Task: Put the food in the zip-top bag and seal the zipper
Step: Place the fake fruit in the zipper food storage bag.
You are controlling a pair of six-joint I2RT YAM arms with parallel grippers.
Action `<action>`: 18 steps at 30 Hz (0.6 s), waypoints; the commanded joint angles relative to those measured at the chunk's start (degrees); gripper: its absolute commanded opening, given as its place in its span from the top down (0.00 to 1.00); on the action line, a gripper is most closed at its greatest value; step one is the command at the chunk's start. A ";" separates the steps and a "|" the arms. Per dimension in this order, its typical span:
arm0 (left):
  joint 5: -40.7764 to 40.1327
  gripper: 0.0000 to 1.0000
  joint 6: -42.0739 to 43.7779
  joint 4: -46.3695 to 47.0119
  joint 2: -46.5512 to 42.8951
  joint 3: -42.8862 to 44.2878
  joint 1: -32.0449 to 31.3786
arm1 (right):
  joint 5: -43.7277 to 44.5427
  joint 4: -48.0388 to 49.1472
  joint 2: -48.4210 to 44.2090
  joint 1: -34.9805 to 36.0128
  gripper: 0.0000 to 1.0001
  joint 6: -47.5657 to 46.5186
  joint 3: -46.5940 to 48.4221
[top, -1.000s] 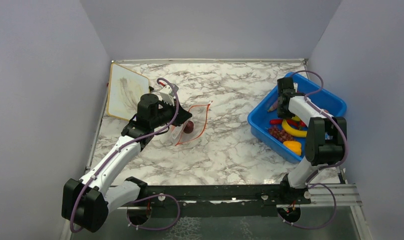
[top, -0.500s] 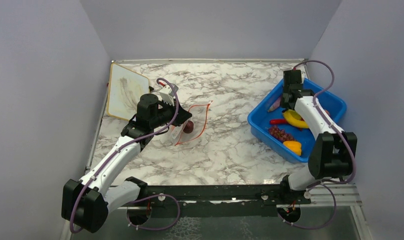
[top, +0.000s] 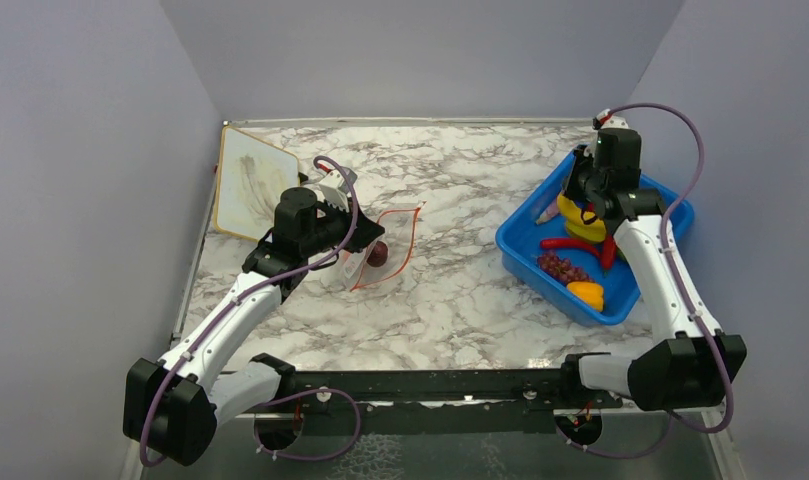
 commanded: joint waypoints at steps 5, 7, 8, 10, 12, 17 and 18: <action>0.37 1.00 -0.43 2.05 -0.23 -1.03 0.00 | -21.63 7.18 -6.78 2.61 0.99 1.71 0.29; 0.69 1.00 -0.88 2.39 -0.18 -1.18 0.04 | -26.58 8.37 -7.62 3.29 0.99 2.76 0.17; 0.92 1.00 -1.10 2.62 -0.10 -1.25 0.05 | -29.64 10.11 -8.21 3.63 0.99 3.49 -0.21; 1.34 1.00 -1.59 3.11 0.07 -1.30 0.00 | -35.16 13.54 -9.66 4.46 0.99 5.11 -1.52; 1.63 1.00 -2.12 3.59 0.28 -1.30 0.04 | -39.73 17.28 -11.33 5.61 0.99 6.89 -3.10; 2.93 1.00 -3.86 4.14 0.86 -0.85 0.04 | -50.13 25.71 -14.18 8.67 0.99 10.69 -6.28; 3.47 1.00 -4.24 4.13 0.96 -0.53 0.05 | -52.14 27.80 -14.68 9.44 0.99 11.70 -7.37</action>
